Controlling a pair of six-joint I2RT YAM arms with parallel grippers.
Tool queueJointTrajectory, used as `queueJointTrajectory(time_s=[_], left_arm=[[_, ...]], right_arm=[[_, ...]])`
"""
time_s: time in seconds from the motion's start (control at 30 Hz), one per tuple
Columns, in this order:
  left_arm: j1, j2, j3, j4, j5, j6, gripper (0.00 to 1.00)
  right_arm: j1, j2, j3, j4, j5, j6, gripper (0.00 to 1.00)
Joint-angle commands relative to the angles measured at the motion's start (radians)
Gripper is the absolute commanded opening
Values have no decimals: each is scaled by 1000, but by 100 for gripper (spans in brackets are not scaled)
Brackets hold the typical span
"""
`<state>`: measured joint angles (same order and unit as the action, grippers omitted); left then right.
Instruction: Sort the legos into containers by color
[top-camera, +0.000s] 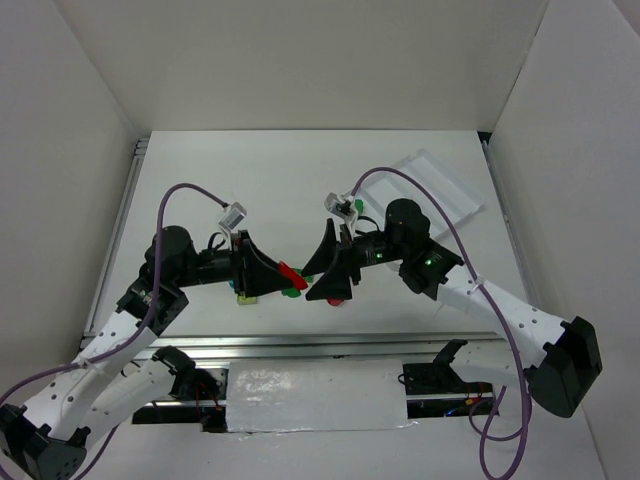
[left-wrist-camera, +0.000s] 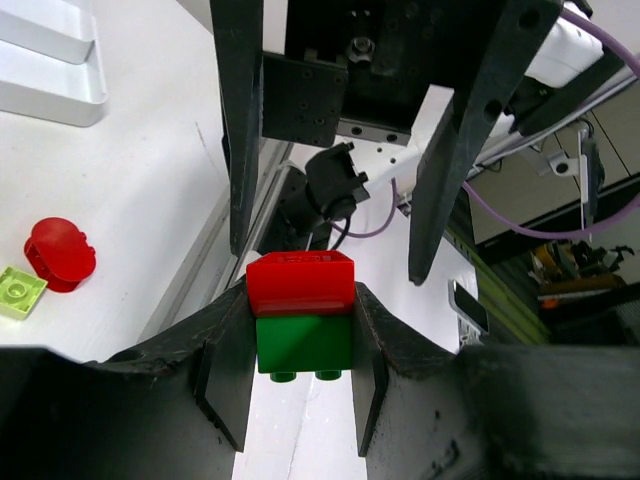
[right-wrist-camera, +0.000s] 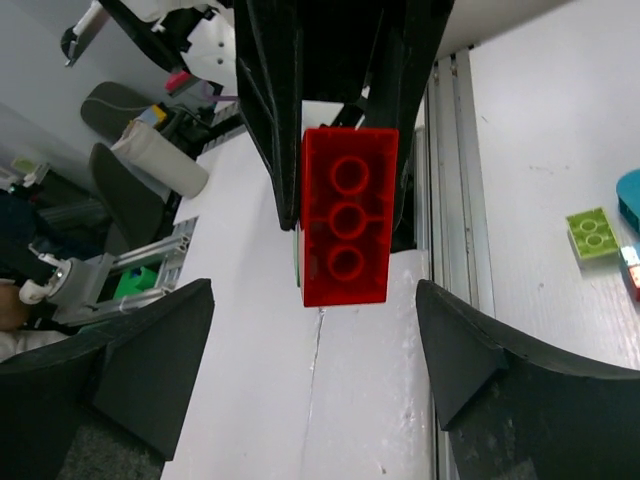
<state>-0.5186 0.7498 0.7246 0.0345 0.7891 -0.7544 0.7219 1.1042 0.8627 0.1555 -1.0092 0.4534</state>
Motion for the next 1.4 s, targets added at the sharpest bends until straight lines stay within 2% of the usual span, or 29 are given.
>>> queueJointTrajectory(time_s=[0.0, 0.17, 0.33, 0.43, 0.53, 0.57, 0.63, 0.67, 0.7, 0.73, 0.77, 0.8, 0.83, 0.9, 0.97, 1.0, 1.03, 1.07, 1.2, 1.3, 1.33, 1.37], left_arm=[[-4, -3, 16, 58, 67, 41, 0], [-6, -7, 3, 59, 87, 46, 0], [-6, -17, 10, 41, 75, 55, 0], [-6, -17, 15, 41, 73, 56, 0], [-6, -15, 15, 38, 71, 59, 0], [-6, -15, 15, 36, 70, 63, 0], [-8, -15, 16, 18, 58, 67, 0], [-6, -17, 18, 12, 56, 75, 0], [-6, -18, 21, 1, 52, 78, 4], [-6, -27, 22, -2, 33, 78, 12], [-6, -32, 22, -5, 26, 79, 35], [-6, -38, 25, -16, 16, 79, 51], [-6, -46, 27, -19, 7, 82, 62], [-6, -49, 33, -24, -4, 84, 67], [-8, -46, 36, -28, -10, 79, 79], [-6, -43, 33, -27, -11, 76, 82], [-8, -40, 33, -25, -10, 73, 97], [-6, -38, 32, -24, -14, 70, 100], [-6, -38, 22, -13, -14, 63, 99], [-6, -56, 16, -7, -8, 63, 93], [-6, -59, 15, -7, -7, 64, 85], [-6, -66, 12, -10, -7, 66, 81]], right_arm=[[2, 16, 7, 139, -42, 53, 86], [10, 49, 30, 159, -9, 76, 82], [59, 88, 73, 99, 7, 33, 76], [76, 106, 73, 117, 4, 42, 63], [76, 111, 61, 160, -14, 62, 38], [77, 111, 55, 170, -17, 67, 15], [77, 114, 53, 179, -14, 73, 0], [76, 112, 52, 184, -14, 77, 0], [76, 115, 52, 188, -14, 79, 0], [77, 115, 47, 193, -14, 83, 0], [76, 115, 45, 205, -14, 93, 0], [76, 117, 45, 211, -14, 97, 0], [77, 115, 42, 216, -12, 100, 0], [76, 114, 41, 233, -11, 113, 0], [76, 108, 36, 242, -5, 119, 0], [76, 108, 35, 243, -2, 119, 0], [76, 108, 35, 242, 4, 117, 0], [76, 106, 36, 236, 7, 114, 0], [76, 105, 35, 205, 33, 93, 0], [74, 88, 25, 197, 67, 88, 0], [71, 86, 25, 197, 75, 88, 0], [74, 85, 27, 193, 78, 88, 0]])
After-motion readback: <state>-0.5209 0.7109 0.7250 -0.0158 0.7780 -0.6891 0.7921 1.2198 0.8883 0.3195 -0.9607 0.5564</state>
